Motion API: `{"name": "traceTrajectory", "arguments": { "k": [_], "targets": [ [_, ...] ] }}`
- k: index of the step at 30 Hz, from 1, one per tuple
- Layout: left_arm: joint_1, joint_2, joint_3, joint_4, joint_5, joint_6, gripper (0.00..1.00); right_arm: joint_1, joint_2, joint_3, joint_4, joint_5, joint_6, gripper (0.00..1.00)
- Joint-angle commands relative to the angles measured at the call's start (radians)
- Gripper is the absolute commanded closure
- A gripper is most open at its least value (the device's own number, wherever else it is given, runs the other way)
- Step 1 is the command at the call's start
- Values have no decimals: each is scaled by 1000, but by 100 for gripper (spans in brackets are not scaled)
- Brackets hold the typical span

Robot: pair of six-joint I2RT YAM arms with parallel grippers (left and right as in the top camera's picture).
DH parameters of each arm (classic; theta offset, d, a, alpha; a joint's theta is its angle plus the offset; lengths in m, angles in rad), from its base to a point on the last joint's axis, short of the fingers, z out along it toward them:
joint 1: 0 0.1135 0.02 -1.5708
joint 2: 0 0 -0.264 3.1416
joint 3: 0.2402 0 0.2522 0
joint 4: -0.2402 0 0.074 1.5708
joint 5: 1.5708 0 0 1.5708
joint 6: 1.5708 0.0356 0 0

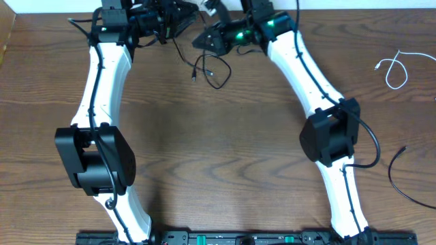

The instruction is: Untangle cables

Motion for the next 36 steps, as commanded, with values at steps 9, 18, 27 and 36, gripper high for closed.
{"name": "traceTrajectory", "arguments": {
  "k": [9,18,27,36],
  "targets": [
    [100,-10,9,-182,20,479,11,-256,-301,11,-382,319,-63,99],
    [110,-10,9,-498,-419,801,10,-545,-618,11,-437,405,14,99],
    [110,-10,9,-509,-464,868,10,-855,-663,10,-338,530,151,99],
    [88,-28,9,-514,-734,867,10,-891,-414,10,-340,662,113,78]
  ]
}}
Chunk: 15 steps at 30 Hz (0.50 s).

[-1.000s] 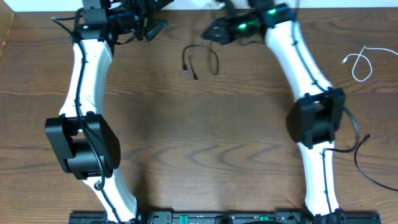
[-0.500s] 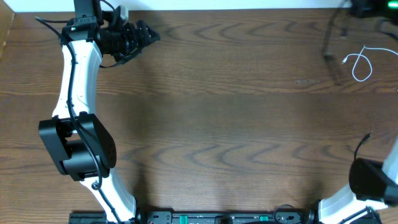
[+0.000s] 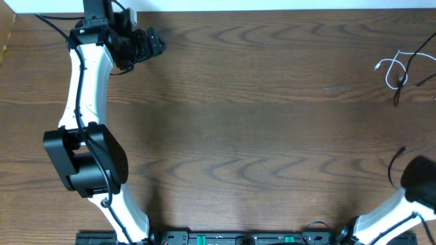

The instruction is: Untangle cables

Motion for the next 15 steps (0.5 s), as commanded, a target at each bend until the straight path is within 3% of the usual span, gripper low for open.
{"name": "traceTrajectory", "arguments": {
  "k": [1,2,3,15],
  "targets": [
    [-8,-31,6,-10,-151,23,10,1,101,3,-28,37,-10,41],
    [-7,-32,6,-14,-165,18,10,1,116,3,-39,38,-11,4],
    [-7,-32,6,-16,-173,12,10,3,126,3,-54,46,-10,1],
    [-7,-32,6,-50,-173,13,10,125,81,3,-315,17,-70,1]
  ]
}}
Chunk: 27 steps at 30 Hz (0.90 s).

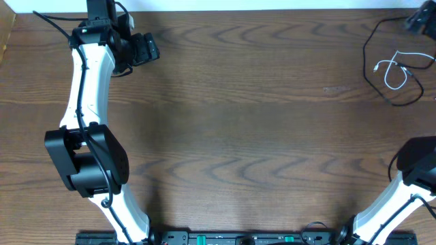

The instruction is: Untangle cables

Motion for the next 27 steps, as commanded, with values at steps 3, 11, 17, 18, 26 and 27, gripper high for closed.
{"name": "traceTrajectory", "arguments": {
  "k": [3,11,17,18,26,27],
  "targets": [
    [1,-32,6,-3,-14,14,9,128,-100,16,-99,-24,-77,1],
    [1,-32,6,-3,-14,13,9,460,-239,16,-348,-42,-164,1],
    [1,-32,6,-3,-14,14,10,622,-314,16,-359,-39,-164,1],
    [1,-32,6,-3,-14,14,9,644,-323,16,-359,-39,-164,1],
    [1,-32,6,-3,-14,13,9,673,-328,16,-359,-8,-175,1],
    [1,-32,6,-3,-14,14,9,673,-330,16,-359,-12,-195,1]
  ]
}}
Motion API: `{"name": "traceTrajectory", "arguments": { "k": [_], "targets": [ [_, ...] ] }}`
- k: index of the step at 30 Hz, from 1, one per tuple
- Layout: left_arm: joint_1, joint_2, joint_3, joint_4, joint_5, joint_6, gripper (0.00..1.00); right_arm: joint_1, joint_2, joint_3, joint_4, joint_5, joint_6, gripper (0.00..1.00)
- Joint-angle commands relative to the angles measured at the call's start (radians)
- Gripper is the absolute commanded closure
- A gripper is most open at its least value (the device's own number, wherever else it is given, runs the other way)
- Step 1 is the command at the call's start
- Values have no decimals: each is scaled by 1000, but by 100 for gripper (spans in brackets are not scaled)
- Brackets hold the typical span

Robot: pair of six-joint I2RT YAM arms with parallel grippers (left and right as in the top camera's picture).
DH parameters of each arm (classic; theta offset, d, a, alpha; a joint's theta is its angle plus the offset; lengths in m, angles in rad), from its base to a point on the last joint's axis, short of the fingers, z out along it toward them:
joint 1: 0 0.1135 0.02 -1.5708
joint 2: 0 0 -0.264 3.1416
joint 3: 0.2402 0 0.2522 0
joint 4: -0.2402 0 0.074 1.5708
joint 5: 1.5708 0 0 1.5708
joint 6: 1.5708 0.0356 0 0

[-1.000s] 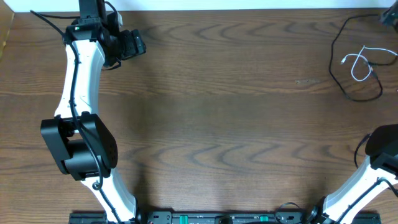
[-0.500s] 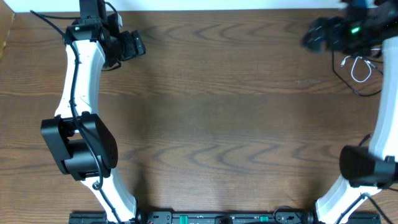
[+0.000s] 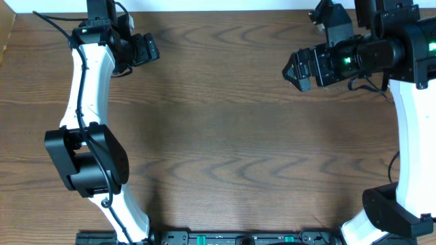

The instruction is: Untangle cables

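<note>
My left gripper [image 3: 146,48] hangs over the table's far left corner, open with nothing in it. My right gripper [image 3: 294,69] points left over the far right part of the table, its fingers spread and empty. The right arm hides most of the cables. Only a short curve of the black cable [image 3: 373,86] shows beneath the right wrist. The white cable is hidden under the arm.
The brown wooden table [image 3: 225,136] fills the view. Another black cable end [image 3: 393,162] peeks out beside the right arm at the right edge. The arm bases stand at the near edge, left and right.
The right arm has come in from the far right corner. Its gripper now points left over the far right of the table and covers the cables there. The left arm has not moved.
Both grippers first met at the far centre with a tangled black cable hanging between them. Then the left gripper stood at the far left and the cable was at the right by the white cable. The black cable then lay looped around the white one; now the right arm covers both.
</note>
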Motion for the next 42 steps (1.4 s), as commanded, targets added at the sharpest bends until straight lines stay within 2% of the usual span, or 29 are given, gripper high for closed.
{"name": "traceTrajectory", "arguments": {
  "k": [1,5,8,12,16,17,23,30,36,38,42],
  "targets": [
    [1,-32,6,-1,-11,14,9,11,-12,14,-3,6,-58,1],
    [1,-32,6,-1,-11,14,9,61,-19,14,-3,8,-116,1],
    [1,-32,6,-1,-10,14,9,106,-23,-13,11,83,-135,1],
    [1,-32,6,-1,-10,13,9,134,-101,-161,231,116,-135,1],
    [1,-32,6,-1,-10,13,9,130,-301,-546,652,106,-135,1],
    [1,-32,6,-1,-11,14,9,117,-391,-705,786,122,-135,1],
    [1,-32,6,-1,-11,13,9,2,-754,-1234,1187,120,-135,1],
    [1,-32,6,-1,-11,13,9,-125,-1183,-1689,1432,191,-135,1],
    [1,-32,6,-1,-11,14,9,-167,-1479,-2097,1783,196,-135,1],
    [1,-32,6,-1,-11,14,9,-167,-1577,-2219,1826,203,-135,1],
    [1,-32,6,-1,-11,14,9,-167,-1689,-2340,1817,210,-135,1]
  ]
}}
